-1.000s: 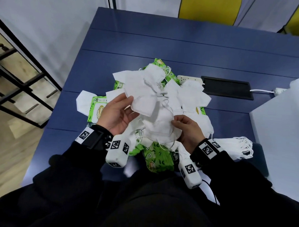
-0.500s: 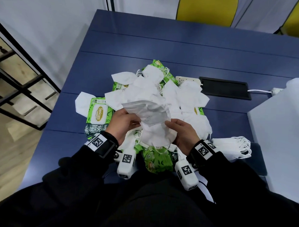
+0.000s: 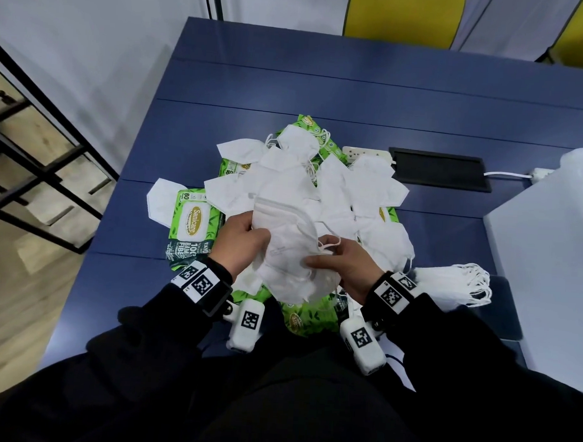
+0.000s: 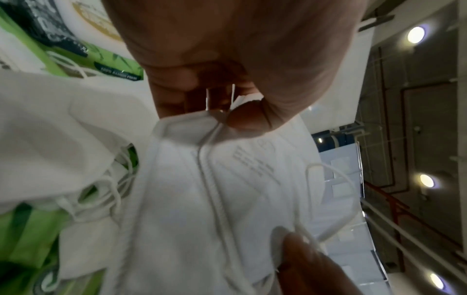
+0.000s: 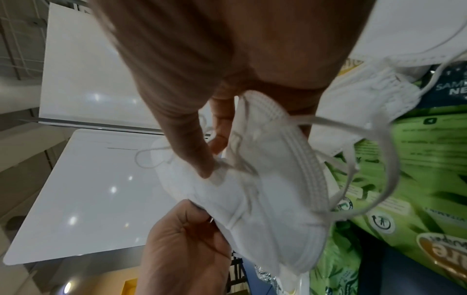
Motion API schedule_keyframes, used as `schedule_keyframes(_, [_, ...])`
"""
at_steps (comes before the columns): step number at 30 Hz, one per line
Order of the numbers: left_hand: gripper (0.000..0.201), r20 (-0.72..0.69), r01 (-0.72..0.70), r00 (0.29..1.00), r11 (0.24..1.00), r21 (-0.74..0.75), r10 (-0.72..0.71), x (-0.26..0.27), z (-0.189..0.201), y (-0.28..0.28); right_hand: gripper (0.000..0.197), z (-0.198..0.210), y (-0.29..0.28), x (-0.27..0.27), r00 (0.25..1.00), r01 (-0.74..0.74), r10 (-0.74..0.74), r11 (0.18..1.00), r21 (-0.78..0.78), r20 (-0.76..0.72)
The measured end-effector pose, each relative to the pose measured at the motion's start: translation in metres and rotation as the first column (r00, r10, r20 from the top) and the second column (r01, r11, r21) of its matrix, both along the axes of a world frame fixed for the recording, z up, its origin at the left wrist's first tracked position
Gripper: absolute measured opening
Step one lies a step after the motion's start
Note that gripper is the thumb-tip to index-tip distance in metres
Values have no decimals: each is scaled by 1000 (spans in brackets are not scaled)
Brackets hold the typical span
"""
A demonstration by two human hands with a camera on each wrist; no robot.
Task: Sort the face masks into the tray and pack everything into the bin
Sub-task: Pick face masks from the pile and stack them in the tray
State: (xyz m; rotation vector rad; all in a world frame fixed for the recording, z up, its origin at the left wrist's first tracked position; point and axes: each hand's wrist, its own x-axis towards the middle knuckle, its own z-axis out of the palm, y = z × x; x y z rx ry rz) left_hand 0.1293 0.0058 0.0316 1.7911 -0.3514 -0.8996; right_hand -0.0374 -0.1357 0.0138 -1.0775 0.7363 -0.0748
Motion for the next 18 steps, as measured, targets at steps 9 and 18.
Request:
schedule_keyframes(9, [32, -133, -212, 970, 977, -40, 205, 18, -6, 11, 20, -11, -18, -12, 983, 141, -152, 985, -102, -104])
schedule_keyframes(18, [31, -381, -369, 882, 909, -193, 277, 28, -8, 11, 45, -14, -13, -9, 981, 143, -162, 977, -161, -108])
